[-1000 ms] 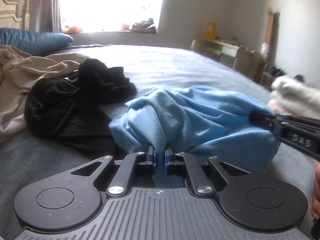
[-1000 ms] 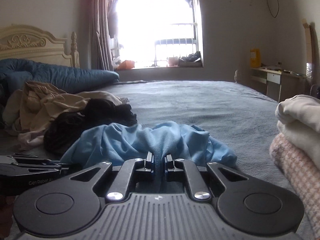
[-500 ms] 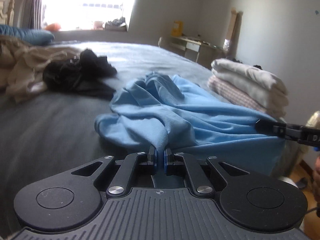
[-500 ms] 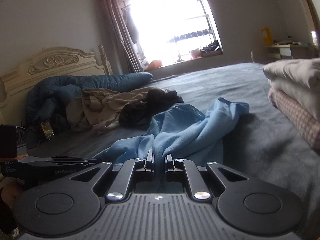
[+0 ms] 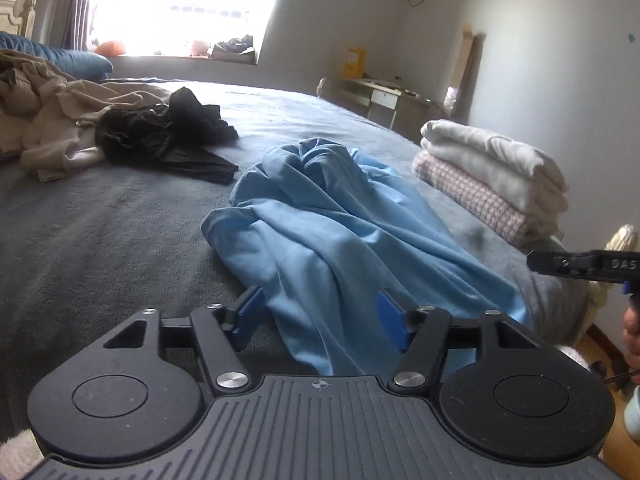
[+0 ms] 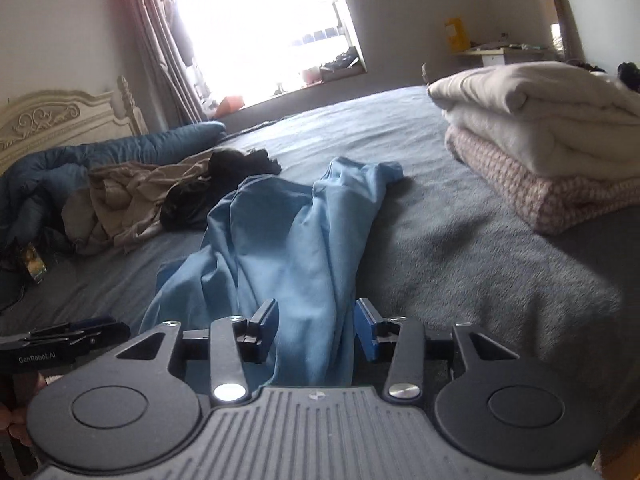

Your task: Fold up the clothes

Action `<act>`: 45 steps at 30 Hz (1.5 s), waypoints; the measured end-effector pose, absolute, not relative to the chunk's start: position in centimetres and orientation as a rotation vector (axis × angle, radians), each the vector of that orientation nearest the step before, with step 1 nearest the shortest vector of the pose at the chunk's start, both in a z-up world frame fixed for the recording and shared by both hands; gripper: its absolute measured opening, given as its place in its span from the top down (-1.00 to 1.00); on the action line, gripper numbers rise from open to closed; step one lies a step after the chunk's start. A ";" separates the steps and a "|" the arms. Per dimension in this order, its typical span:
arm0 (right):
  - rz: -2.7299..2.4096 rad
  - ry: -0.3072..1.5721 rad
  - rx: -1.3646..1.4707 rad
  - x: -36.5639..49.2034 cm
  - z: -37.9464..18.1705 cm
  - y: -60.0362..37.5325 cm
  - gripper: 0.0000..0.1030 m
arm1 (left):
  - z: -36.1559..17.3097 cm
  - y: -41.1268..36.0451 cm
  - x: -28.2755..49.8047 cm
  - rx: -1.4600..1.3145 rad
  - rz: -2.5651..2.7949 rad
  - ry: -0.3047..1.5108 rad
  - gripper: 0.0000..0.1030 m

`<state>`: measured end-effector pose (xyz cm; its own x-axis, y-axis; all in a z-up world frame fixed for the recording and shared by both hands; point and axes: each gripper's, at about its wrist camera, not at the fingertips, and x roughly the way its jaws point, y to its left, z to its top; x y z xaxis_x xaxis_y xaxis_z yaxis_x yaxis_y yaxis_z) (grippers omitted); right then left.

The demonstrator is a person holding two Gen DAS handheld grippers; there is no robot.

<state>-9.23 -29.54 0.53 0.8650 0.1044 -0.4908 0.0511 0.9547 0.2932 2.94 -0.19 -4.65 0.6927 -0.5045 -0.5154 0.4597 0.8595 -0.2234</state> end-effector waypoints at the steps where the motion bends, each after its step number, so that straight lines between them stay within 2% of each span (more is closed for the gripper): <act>1: 0.024 0.517 0.306 -8.9 0.7 -29.6 -0.05 | -4.7 -0.3 3.4 -0.083 -0.535 0.597 -0.27; 8: 0.092 0.511 0.317 -3.5 1.3 -27.5 -0.10 | -5.7 -0.7 6.6 -0.122 -0.513 0.599 -0.27; 11: 0.132 0.509 0.280 0.5 1.5 -26.0 -0.29 | -6.5 -0.6 8.0 -0.148 -0.510 0.616 -0.26; 14: 0.173 0.532 0.243 5.2 1.4 -24.2 -0.39 | -7.3 -0.4 9.3 -0.174 -0.508 0.634 -0.26; 24: 0.122 0.668 0.040 18.2 -2.0 -18.3 -0.41 | -8.2 0.1 9.9 -0.187 -0.541 0.627 -0.27; 25: 0.109 0.691 0.014 18.9 -2.6 -18.0 -0.39 | -8.3 0.1 9.8 -0.185 -0.542 0.625 -0.27; 27: 0.100 0.703 0.000 19.2 -3.3 -18.0 -0.05 | -8.3 0.0 9.6 -0.177 -0.544 0.619 -0.27; 28: 0.096 0.708 -0.006 19.3 -3.7 -18.1 0.06 | -8.3 0.0 9.5 -0.175 -0.544 0.617 -0.27; 30: 0.097 0.680 0.015 18.5 -3.1 -18.8 0.64 | -8.2 0.0 9.4 -0.177 -0.546 0.616 -0.27; 33: 0.099 0.605 0.071 16.6 -1.2 -20.3 0.79 | -8.2 0.2 9.3 -0.188 -0.547 0.617 -0.28; 39: 0.108 0.446 0.133 10.7 3.6 -23.8 0.81 | -8.1 0.6 9.3 -0.225 -0.544 0.614 -0.28; 45: 0.103 0.366 0.133 3.6 6.2 -27.1 0.81 | -7.9 0.9 9.1 -0.266 -0.544 0.604 -0.28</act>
